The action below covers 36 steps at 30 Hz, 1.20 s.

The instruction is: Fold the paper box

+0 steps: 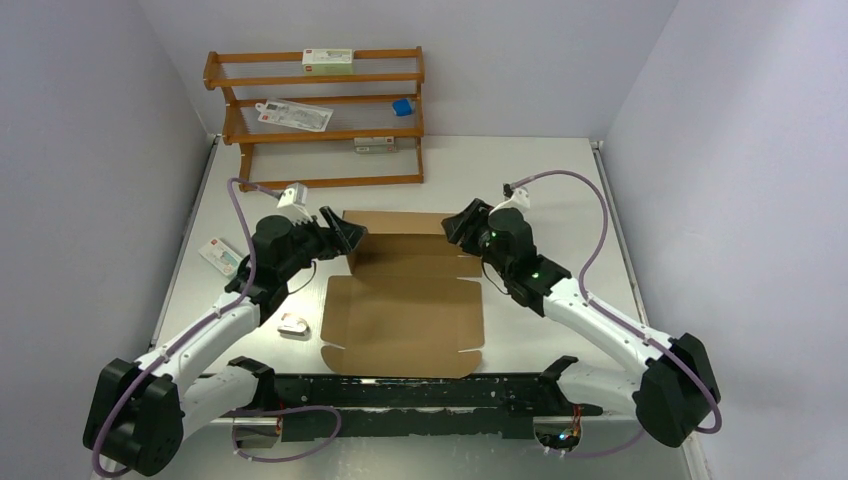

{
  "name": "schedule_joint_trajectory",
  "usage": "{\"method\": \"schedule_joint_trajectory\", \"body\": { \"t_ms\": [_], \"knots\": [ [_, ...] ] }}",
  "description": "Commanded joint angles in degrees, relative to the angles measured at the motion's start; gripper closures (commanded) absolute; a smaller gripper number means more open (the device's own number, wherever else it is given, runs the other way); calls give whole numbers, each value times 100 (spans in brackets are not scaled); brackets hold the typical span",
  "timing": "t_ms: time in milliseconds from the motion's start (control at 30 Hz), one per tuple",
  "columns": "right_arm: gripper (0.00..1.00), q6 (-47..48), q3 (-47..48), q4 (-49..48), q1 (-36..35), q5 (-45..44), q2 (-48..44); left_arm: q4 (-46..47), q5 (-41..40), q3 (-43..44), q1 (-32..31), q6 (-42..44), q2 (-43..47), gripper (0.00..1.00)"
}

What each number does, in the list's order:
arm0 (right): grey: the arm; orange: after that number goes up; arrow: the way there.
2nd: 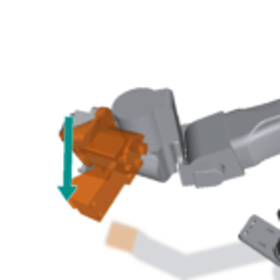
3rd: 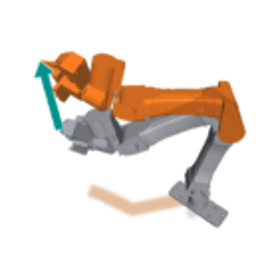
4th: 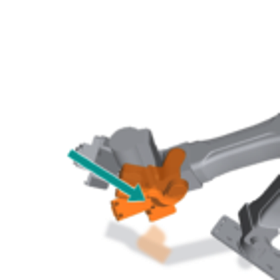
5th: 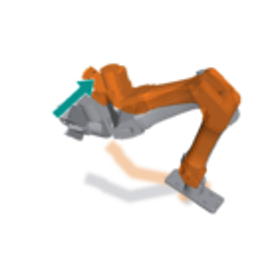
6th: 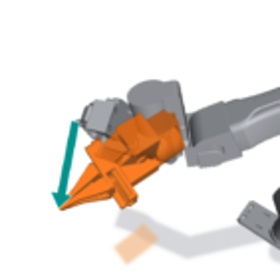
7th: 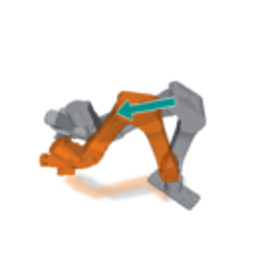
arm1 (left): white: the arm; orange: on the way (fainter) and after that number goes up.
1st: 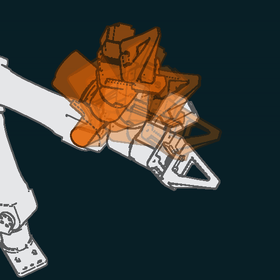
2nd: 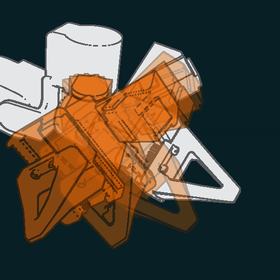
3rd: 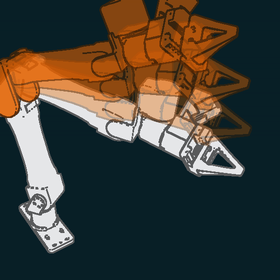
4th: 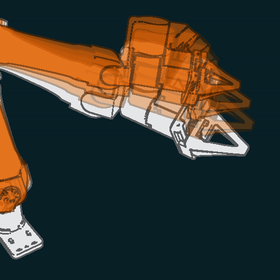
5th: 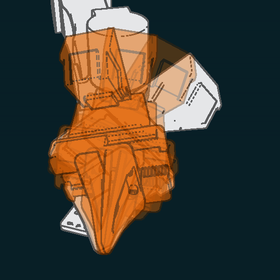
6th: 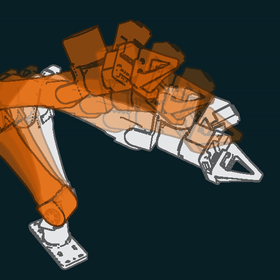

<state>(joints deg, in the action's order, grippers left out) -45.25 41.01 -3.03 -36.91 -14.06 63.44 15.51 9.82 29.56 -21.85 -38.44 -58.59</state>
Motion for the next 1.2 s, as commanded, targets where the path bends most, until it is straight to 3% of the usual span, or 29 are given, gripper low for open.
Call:
{"method": "schedule_joint_trajectory", "body": {
  "t_ms": [0,367,700,867,1167],
  "knots": [
    [43,-160,19,-355,62,483,212,18,193,-38,22,-122,95,19],
    [49,-118,-141,-793,274,940,318,-254,-155,-43,22,-51,279,19],
    [25,627,-576,-1053,551,1099,-301,-265,-472,-184,22,-79,327,18],
    [13,1051,-852,-762,585,621,-773,-326,-577,-118,22,-35,317,17],
    [9,789,-1925,-945,580,104,-1384,-218,-688,-60,22,-46,148,17]
  ]
}}
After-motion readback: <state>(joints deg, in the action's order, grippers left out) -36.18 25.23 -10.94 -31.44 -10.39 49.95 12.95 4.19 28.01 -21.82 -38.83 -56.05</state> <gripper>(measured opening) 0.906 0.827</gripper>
